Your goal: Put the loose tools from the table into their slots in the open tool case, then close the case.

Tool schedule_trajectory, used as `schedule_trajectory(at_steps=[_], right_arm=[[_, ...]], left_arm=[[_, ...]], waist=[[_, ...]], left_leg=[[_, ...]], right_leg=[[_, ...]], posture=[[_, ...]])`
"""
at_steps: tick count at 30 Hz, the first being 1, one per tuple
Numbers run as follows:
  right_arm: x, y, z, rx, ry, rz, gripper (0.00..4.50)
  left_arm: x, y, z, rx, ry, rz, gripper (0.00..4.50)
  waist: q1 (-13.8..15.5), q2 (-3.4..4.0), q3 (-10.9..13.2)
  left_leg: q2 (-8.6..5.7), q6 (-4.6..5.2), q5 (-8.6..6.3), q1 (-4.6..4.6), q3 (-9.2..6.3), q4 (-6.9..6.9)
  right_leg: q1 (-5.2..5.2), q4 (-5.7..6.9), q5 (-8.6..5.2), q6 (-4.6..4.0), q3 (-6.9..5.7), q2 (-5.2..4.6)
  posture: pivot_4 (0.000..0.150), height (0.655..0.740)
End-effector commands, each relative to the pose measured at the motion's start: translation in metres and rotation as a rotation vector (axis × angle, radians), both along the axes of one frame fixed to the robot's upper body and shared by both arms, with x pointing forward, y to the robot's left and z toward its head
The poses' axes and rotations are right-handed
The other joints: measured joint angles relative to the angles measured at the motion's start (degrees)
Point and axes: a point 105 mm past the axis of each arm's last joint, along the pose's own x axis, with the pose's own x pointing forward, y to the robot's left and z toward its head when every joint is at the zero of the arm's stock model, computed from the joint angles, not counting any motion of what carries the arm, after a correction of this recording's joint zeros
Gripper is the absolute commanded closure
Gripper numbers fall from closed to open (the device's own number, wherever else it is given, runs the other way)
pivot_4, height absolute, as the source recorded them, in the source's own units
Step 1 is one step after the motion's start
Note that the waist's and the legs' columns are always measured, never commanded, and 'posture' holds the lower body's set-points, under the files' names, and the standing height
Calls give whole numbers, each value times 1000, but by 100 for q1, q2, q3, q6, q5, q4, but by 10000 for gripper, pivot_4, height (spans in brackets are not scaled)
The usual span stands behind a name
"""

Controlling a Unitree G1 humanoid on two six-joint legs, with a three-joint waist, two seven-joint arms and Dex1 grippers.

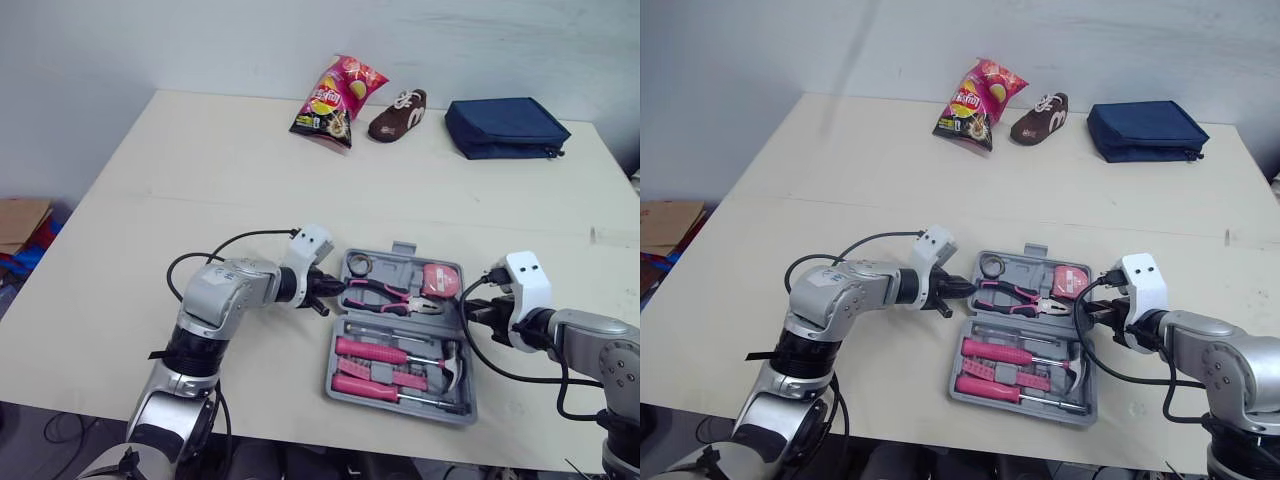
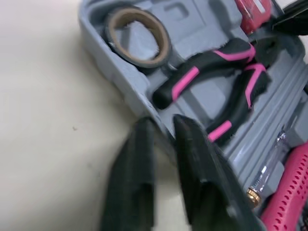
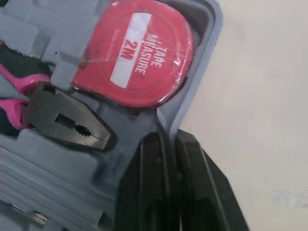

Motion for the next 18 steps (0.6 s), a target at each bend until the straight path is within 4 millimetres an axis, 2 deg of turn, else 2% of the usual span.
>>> schedule_trajectory(at_steps=[1,5,10,15,18], right_arm=[[0,5,8,-12,-37,17,45000],[1,5,11,-21,-49,22,45000],[5,11,21,-19,-106,45,45000],[21,16,50,-128,-302,73,45000],[27,17,60,-211,-397,96,45000]], left_arm=[[-6,-7,-10,26,15,-27,44694],[-6,-8,-10,17,15,-34,44694],[-3,-16,5,-40,-30,-58,44694],[15,-22,44,-105,-281,-82,44694],[25,-20,59,-116,-403,-85,44694]], waist=[[2,0,-1],[2,2,-1],[0,2,-1],[-5,7,2],[-11,11,5]], left_leg=[[-3,4,2,-2,-3,0],[-6,6,1,-4,-3,0],[-6,8,2,-4,-4,0],[-8,9,3,-17,-2,0],[-8,8,3,-26,2,-6]], right_leg=[[1,-3,3,5,0,-1],[2,-6,5,8,1,-3],[2,-6,6,9,2,-4],[-11,-5,8,11,3,-3],[-24,-6,8,11,4,-1]], posture=[[1500,7400],[1500,7400],[1500,7400],[1500,7400],[1500,7400]])
